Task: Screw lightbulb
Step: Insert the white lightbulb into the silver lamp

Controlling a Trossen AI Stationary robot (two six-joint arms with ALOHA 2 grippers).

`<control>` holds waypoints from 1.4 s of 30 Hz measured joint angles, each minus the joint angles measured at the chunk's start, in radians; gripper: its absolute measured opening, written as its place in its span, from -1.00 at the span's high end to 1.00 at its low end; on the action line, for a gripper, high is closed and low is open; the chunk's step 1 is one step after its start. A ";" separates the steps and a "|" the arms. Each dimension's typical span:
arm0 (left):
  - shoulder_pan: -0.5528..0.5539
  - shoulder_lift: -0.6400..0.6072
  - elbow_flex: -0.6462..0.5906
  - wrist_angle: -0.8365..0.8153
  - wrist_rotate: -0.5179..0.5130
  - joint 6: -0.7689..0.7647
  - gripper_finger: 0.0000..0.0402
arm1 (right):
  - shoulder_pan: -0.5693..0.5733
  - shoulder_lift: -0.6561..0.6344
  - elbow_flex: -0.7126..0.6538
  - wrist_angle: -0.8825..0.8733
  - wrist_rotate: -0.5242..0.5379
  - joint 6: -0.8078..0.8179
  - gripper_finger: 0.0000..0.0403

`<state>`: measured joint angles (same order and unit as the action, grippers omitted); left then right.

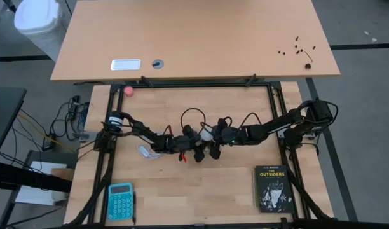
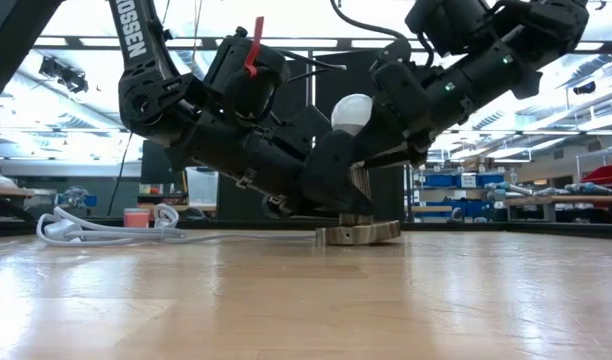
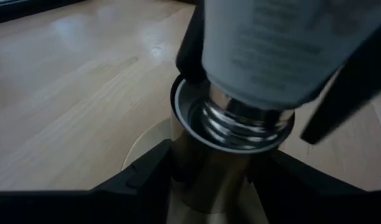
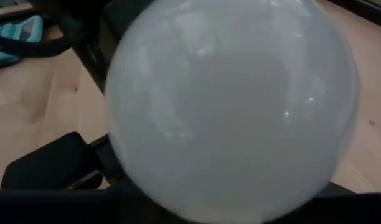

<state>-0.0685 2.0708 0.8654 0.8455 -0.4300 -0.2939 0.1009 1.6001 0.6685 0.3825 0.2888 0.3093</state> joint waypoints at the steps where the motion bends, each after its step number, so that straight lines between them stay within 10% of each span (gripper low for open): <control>1: 0.000 0.000 0.000 0.000 -0.001 0.000 -0.03 | 0.000 0.000 0.000 -0.004 -0.005 -0.005 0.08; 15: 0.003 0.000 0.000 -0.009 -0.004 -0.002 -0.03 | -0.059 -0.005 0.002 -0.030 -0.120 -0.041 -0.24; 42: 0.002 -0.001 0.000 -0.011 0.005 0.000 -0.03 | -0.075 -0.117 0.001 -0.174 -0.138 -0.067 -0.24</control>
<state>-0.0666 2.0697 0.8658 0.8349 -0.4248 -0.2943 0.0257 1.4826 0.6697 0.2087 0.1511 0.2420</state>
